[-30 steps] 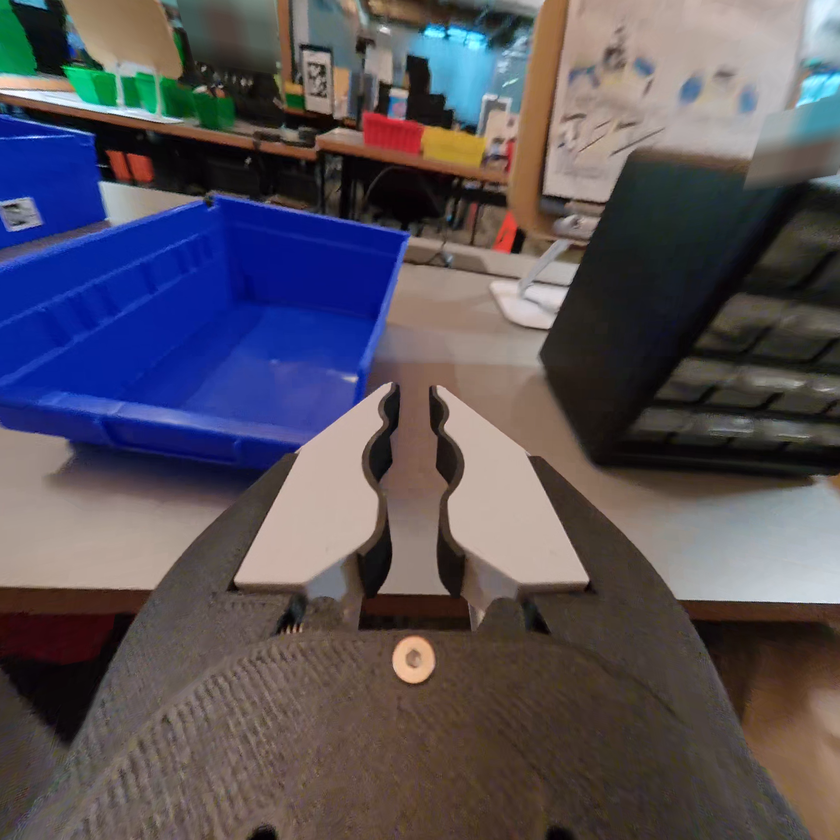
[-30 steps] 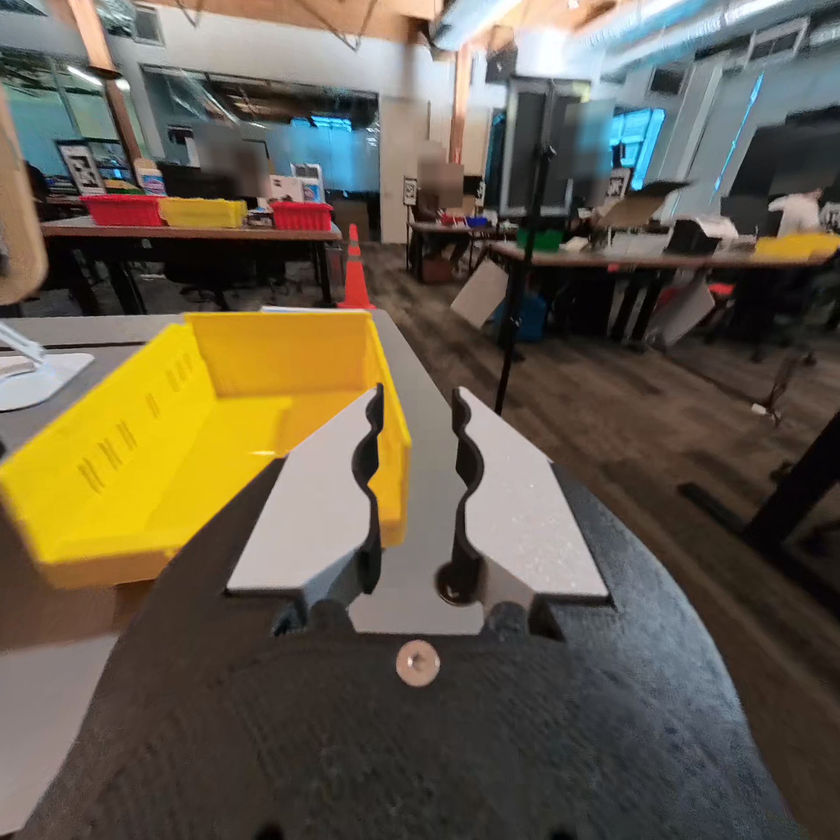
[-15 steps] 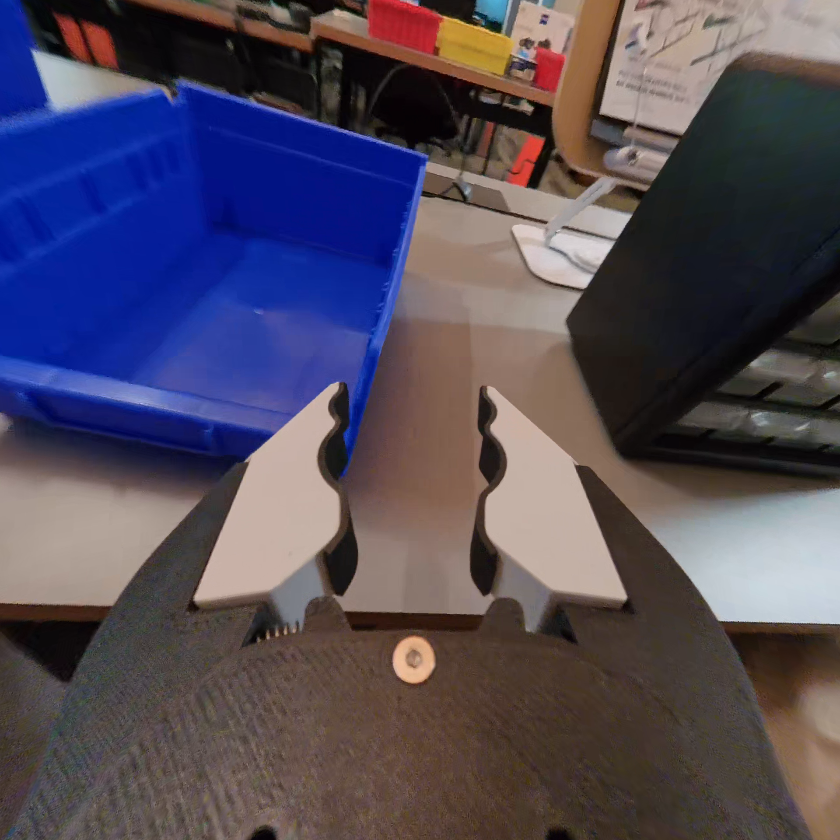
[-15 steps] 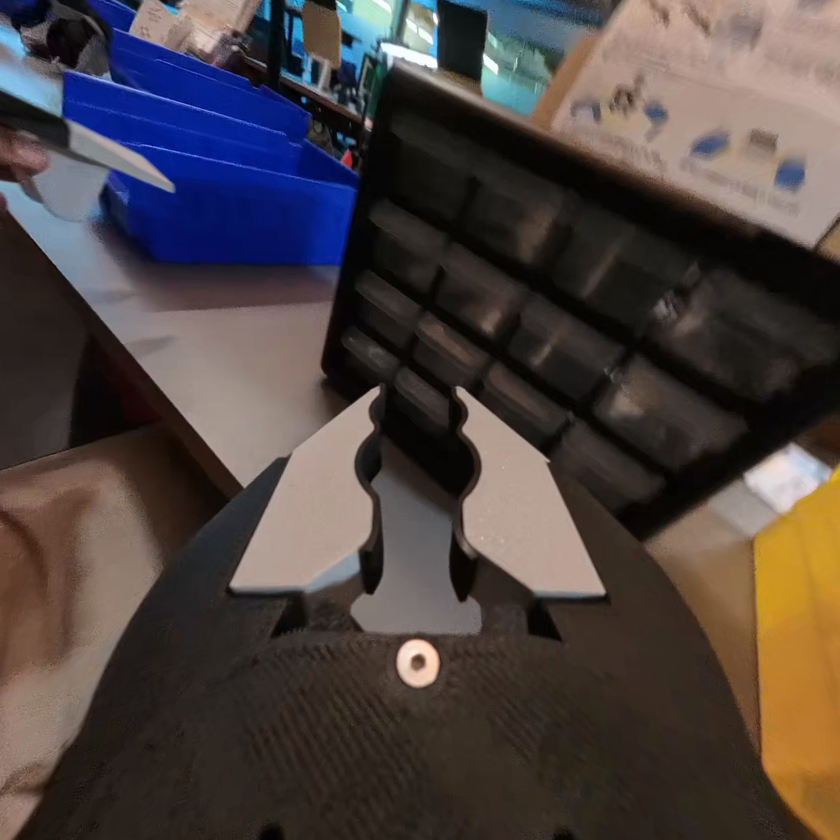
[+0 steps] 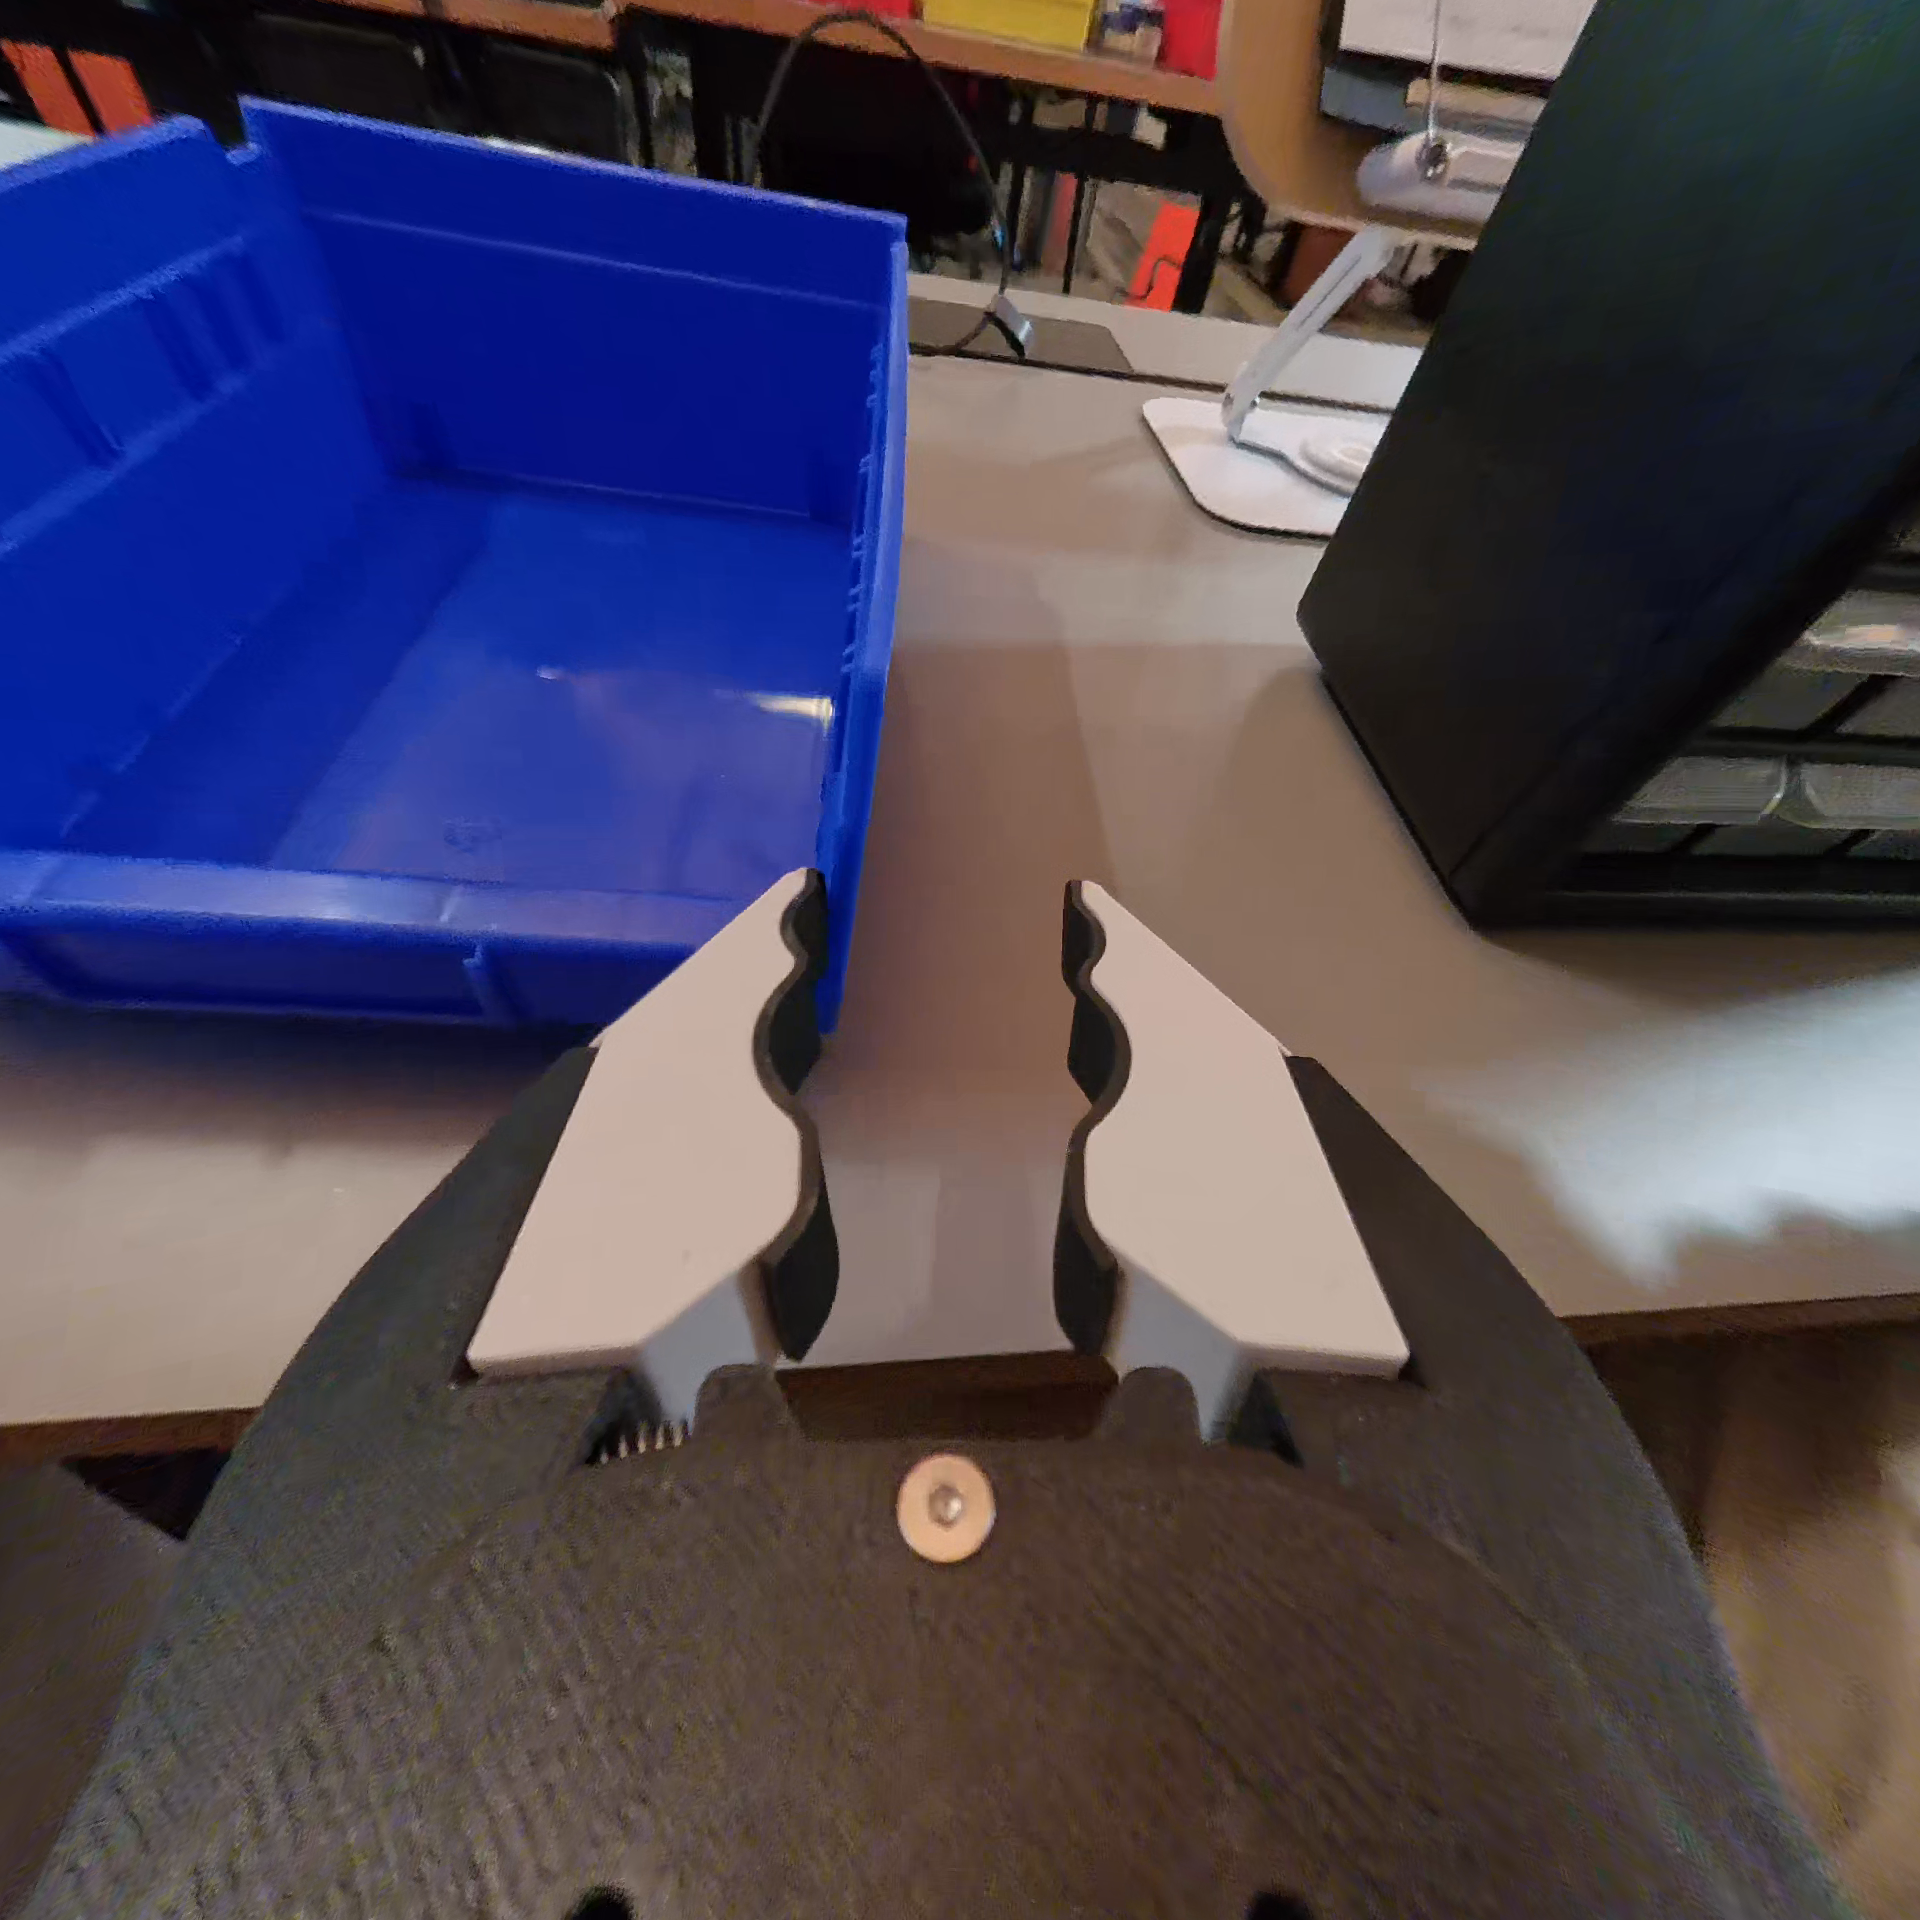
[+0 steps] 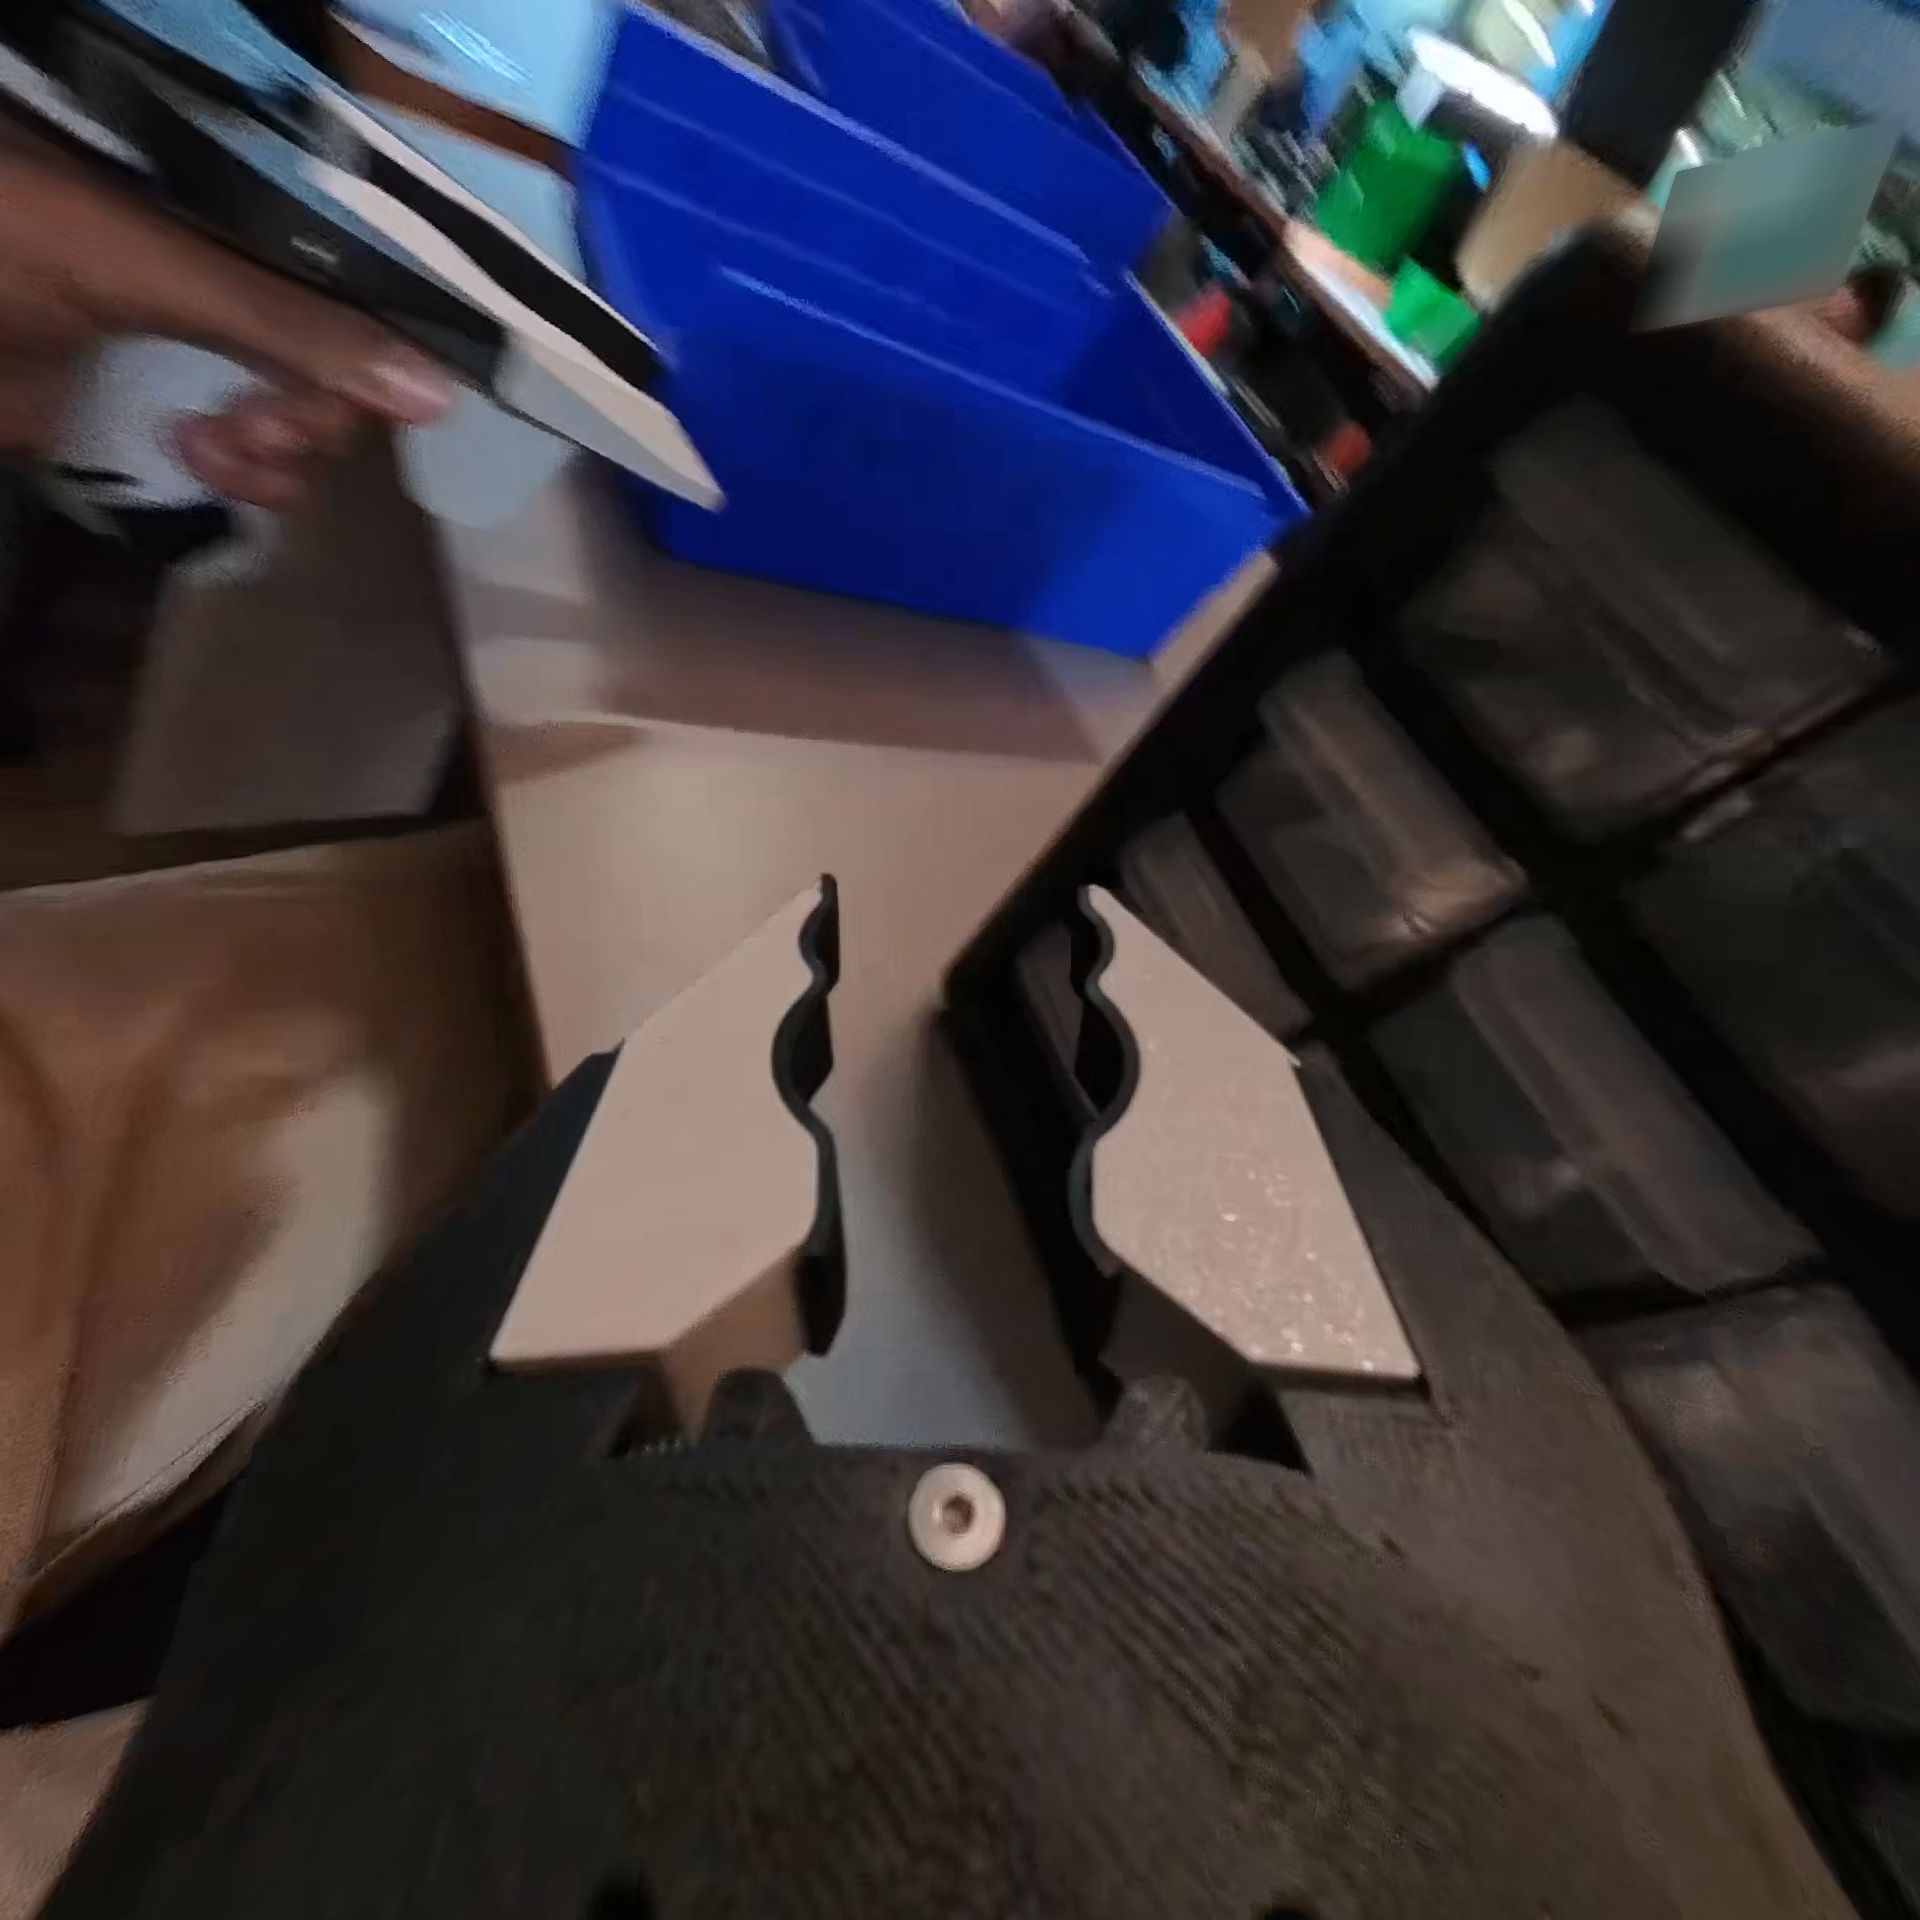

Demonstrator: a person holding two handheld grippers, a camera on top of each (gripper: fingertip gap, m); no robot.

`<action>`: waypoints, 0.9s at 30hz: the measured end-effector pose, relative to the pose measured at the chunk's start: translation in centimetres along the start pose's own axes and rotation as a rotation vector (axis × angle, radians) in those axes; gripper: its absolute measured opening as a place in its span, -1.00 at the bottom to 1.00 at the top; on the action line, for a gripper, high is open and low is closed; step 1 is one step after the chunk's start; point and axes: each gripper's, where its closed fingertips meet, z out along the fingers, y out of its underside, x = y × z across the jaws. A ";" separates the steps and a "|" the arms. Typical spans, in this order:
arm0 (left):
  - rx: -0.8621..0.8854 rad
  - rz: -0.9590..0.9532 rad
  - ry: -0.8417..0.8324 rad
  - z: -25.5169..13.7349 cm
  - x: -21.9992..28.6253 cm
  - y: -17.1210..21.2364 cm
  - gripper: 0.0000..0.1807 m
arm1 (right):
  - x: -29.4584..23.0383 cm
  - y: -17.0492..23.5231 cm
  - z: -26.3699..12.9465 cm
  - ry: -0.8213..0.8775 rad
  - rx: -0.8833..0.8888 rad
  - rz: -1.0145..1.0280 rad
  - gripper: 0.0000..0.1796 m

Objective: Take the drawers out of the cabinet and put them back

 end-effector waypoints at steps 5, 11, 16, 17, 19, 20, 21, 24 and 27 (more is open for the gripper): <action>0.021 -0.010 -0.089 0.8 -0.4 0.0 -0.59 | 1.0 0.8 -0.1 -0.033 0.095 0.058 -0.55; 0.019 0.099 -0.111 0.8 0.7 0.5 -0.52 | 0.8 -0.1 0.0 -0.165 0.143 0.286 -0.49; 0.023 0.207 -0.149 -0.7 0.4 0.9 -0.59 | 1.4 0.1 0.7 -0.151 0.124 0.327 -0.48; 0.031 0.201 -0.147 -1.0 0.4 0.8 -0.59 | 1.2 0.1 0.7 -0.151 0.118 0.331 -0.48; 0.050 0.156 -0.139 -1.6 0.3 0.5 -0.59 | 0.7 0.1 0.6 -0.161 0.119 0.345 -0.49; 0.059 0.126 -0.128 -1.7 0.4 0.2 -0.59 | 0.5 0.1 0.6 -0.165 0.120 0.351 -0.49; 0.067 0.098 -0.118 -1.8 0.4 0.0 -0.58 | 0.3 0.2 0.6 -0.167 0.119 0.352 -0.49; 0.083 0.073 -0.088 -1.7 0.8 -0.6 -0.58 | 0.1 1.1 0.7 -0.149 0.102 0.344 -0.44; 0.106 0.132 -0.046 -1.5 2.2 -1.5 -0.59 | 0.1 1.7 0.5 -0.134 0.103 0.313 -0.41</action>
